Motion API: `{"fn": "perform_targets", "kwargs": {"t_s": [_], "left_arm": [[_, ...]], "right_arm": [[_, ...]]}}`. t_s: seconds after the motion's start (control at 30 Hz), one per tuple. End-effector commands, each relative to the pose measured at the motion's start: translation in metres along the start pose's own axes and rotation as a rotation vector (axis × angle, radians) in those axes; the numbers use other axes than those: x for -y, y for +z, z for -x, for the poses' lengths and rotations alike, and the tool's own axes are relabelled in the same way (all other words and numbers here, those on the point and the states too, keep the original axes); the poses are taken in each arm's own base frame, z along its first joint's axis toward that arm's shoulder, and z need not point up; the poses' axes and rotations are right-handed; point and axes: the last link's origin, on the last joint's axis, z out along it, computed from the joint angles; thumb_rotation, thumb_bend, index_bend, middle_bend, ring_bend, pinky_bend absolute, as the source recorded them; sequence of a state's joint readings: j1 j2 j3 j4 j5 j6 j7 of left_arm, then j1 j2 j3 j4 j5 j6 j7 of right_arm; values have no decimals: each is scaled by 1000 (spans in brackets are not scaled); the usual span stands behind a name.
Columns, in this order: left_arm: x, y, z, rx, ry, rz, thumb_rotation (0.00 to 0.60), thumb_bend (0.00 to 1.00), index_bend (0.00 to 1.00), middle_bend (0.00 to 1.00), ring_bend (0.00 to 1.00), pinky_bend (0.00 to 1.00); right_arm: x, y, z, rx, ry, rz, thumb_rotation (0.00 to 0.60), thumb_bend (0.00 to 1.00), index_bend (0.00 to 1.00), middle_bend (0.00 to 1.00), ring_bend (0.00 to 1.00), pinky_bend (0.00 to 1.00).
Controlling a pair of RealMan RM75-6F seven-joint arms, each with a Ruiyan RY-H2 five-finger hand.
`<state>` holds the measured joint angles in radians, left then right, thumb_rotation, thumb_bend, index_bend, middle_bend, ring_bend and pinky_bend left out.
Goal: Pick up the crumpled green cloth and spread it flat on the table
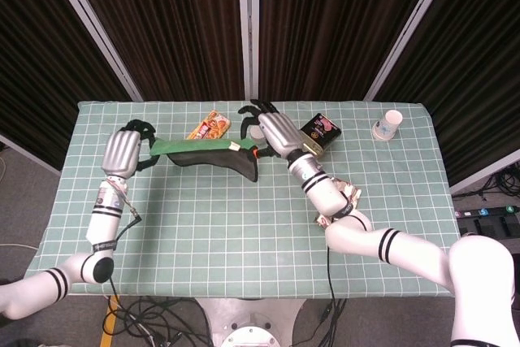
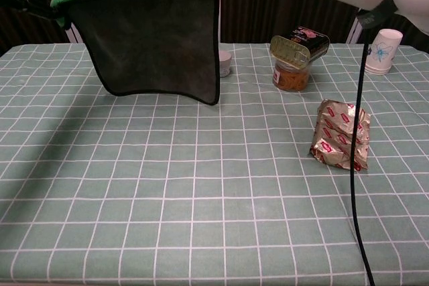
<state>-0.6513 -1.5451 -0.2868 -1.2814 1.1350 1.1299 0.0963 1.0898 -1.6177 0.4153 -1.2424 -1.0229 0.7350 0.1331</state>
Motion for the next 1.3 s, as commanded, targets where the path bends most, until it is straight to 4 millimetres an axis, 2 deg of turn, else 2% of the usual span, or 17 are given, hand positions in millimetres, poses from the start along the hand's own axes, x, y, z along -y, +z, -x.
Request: {"fn": "perform_targets", "kwargs": {"t_s": [0.03,0.2,0.5,0.8,1.07,1.3], "left_arm": [[1,-20,10,60,42,50,600,529,651,390,242,403],[-3,-43,17,126,86,145,600,528,651,390,241,399],[-16,-72,27,267,190,273,600,517,636,381,241,392],[-22,-97,33,383,239,328,600,499,629,376,241,392],[-23,-104,43,449,273,347,600,482,606,367,242,392],[-22,-110,49,508,315,360,600,477,593,356,241,392]], "right_arm": [[-14,-16,20,78,4,-5,600,493,690,188,19,0],[-18,-33,33,137,23,-25,600,491,689,190,18,0],[-17,-63,56,247,12,-60,600,491,679,190,19,0],[-22,-81,72,302,27,-58,600,493,678,190,18,0],[-26,-89,88,342,-5,-67,600,492,675,190,17,0],[-27,-99,111,399,-17,-66,600,492,675,190,15,0]]}}
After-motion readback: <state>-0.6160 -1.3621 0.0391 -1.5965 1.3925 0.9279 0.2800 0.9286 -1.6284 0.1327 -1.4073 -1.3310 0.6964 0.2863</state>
